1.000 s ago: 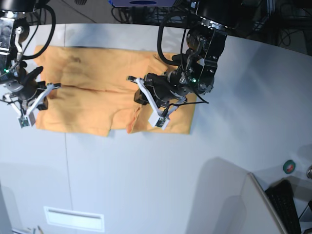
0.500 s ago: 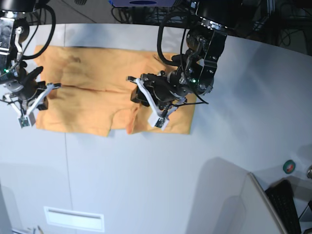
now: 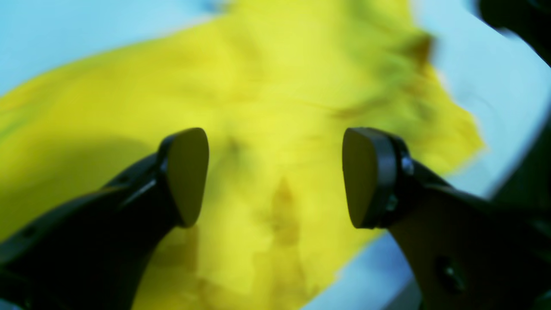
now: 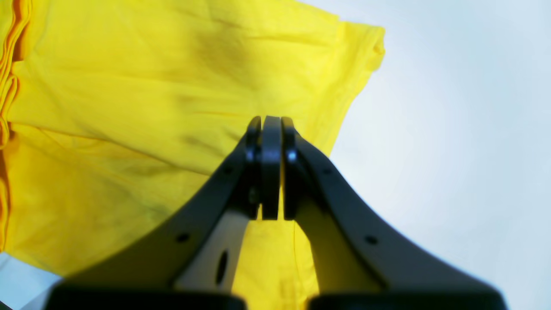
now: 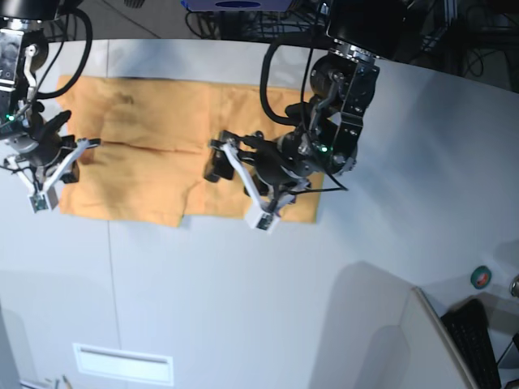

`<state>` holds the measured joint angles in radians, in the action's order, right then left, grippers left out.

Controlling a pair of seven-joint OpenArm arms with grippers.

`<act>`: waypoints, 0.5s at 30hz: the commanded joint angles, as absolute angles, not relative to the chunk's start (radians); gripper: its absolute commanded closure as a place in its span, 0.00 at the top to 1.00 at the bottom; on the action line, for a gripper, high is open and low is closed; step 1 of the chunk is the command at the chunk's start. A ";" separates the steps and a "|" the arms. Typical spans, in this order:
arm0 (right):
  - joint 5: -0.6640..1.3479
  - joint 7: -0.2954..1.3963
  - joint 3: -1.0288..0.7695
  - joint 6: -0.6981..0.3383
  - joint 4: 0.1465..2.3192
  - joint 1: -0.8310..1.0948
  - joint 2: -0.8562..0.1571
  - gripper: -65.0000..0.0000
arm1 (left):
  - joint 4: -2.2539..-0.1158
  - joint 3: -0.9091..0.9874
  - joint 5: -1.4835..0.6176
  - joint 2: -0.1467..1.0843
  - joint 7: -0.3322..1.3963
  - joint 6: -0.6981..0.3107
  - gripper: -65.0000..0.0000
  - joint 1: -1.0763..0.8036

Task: Layout the t-shirt on the table in an organized manner, then fold the t-shirt properly
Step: 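Release the folded end and withdraw both grippers from the shirt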

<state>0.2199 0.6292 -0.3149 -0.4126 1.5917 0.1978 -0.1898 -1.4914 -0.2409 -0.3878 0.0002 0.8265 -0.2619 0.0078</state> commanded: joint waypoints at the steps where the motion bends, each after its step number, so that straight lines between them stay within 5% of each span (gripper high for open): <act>1: 0.228 0.607 -0.323 -0.417 1.606 0.188 -0.202 0.00 | -1.508 -0.229 -0.398 -0.005 0.829 -0.272 0.58 0.012; 6: 0.228 0.605 -0.326 -0.414 1.604 0.166 -0.186 0.00 | -1.460 -0.217 -0.397 -0.007 0.831 -0.272 0.05 0.013; 7: 0.228 0.607 -0.351 -0.412 1.604 0.157 -0.170 0.00 | -1.463 -0.217 -0.397 -0.005 0.831 -0.272 0.00 0.007; 13: 0.249 0.748 -0.608 -0.469 1.596 0.065 -0.077 0.00 | -1.484 -0.019 -0.398 0.093 0.829 -0.277 0.00 -0.051; 14: 0.275 0.789 -0.651 -0.510 1.573 0.047 -0.077 0.08 | -1.488 0.045 -0.398 0.110 0.829 -0.278 0.00 -0.067; 15: 0.306 0.825 -0.693 -0.558 1.540 0.025 -0.084 0.26 | -1.489 0.105 -0.398 0.125 0.828 -0.278 0.00 -0.076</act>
<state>0.2989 0.8337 -0.6991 -0.5571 1.5234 0.0353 -0.0727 -1.4651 0.1127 -0.3748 0.1349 0.8463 -0.2665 -0.0906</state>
